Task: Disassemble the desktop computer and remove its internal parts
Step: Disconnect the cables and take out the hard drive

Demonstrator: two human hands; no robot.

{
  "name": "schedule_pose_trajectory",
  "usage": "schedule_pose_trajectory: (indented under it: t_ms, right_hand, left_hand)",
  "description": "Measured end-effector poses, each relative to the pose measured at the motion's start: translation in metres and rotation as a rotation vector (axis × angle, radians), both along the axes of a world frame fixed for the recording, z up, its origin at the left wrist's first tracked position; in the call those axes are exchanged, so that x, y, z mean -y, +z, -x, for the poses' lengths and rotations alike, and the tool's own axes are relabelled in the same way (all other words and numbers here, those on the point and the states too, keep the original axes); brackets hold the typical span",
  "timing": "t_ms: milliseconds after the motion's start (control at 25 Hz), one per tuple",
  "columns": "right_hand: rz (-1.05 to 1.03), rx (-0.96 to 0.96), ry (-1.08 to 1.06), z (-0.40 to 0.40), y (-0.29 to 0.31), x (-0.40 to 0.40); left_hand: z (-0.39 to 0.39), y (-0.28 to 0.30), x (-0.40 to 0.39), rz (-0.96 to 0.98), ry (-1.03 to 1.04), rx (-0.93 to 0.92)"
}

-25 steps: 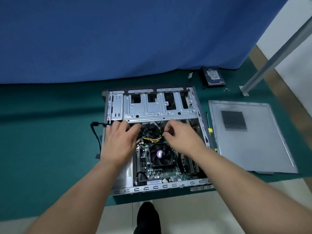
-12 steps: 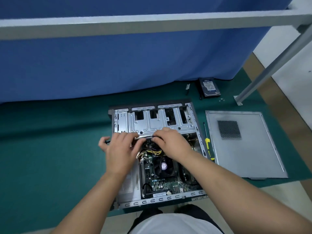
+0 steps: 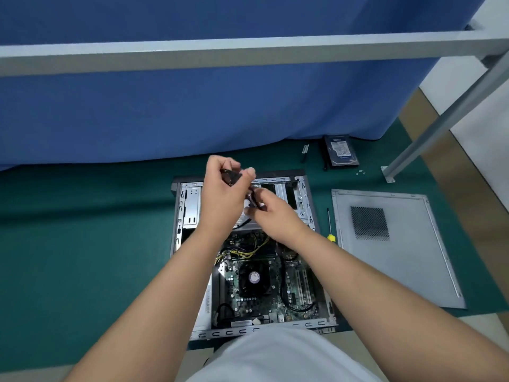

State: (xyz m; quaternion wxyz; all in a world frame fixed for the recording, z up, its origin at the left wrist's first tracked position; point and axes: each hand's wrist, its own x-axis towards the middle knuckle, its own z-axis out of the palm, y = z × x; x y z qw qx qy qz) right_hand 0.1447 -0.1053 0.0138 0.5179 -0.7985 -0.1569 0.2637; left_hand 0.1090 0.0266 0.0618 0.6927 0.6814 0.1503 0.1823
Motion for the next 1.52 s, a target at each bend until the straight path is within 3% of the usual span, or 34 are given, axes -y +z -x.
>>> schedule_pose_trajectory:
  t_ms: [80,240,360,440,520,720,920,1120,1240,1320,1520]
  right_hand:
    - [-0.098,-0.114,-0.005,-0.003,0.004,0.002]
    - [0.097,0.026,-0.010,-0.007,0.003,0.013]
    - [0.133,0.004,0.006,-0.011,-0.001,0.028]
    - [0.324,0.038,0.100,-0.017,-0.001,0.038]
    - [0.462,0.046,0.141,-0.022,-0.003,0.046]
    - [0.134,-0.255,-0.232,-0.023,-0.013,0.053]
    - [-0.144,-0.486,-0.554,-0.023,-0.026,0.036]
    - [-0.305,-0.615,-0.735,-0.021,-0.032,0.020]
    - [-0.445,-0.724,-0.768,-0.017,-0.033,0.018]
    - [-0.398,-0.773,-0.786,-0.016,-0.035,0.022]
    - [-0.497,-0.961,-0.738,-0.016,-0.038,0.040]
  left_hand:
    - [-0.013,0.006,0.010,0.291,-0.029,0.033]
    - [-0.030,0.007,0.017,0.723,0.050,0.074]
    - [-0.030,-0.006,0.007,0.878,0.153,0.072]
    - [-0.023,-0.020,-0.001,0.930,0.208,0.045]
    - [-0.014,-0.036,-0.014,0.865,0.201,-0.060]
    - [0.020,-0.069,-0.037,0.404,-0.163,-0.516]
    - [0.025,-0.071,0.003,0.059,-0.499,-0.602]
    - [0.023,-0.084,0.047,-0.124,-0.583,-0.700]
    - [0.025,-0.094,0.061,0.023,-0.602,-0.681]
    - [0.026,-0.097,0.064,0.174,-0.610,-0.680]
    - [0.025,-0.097,0.065,0.308,-0.638,-0.693]
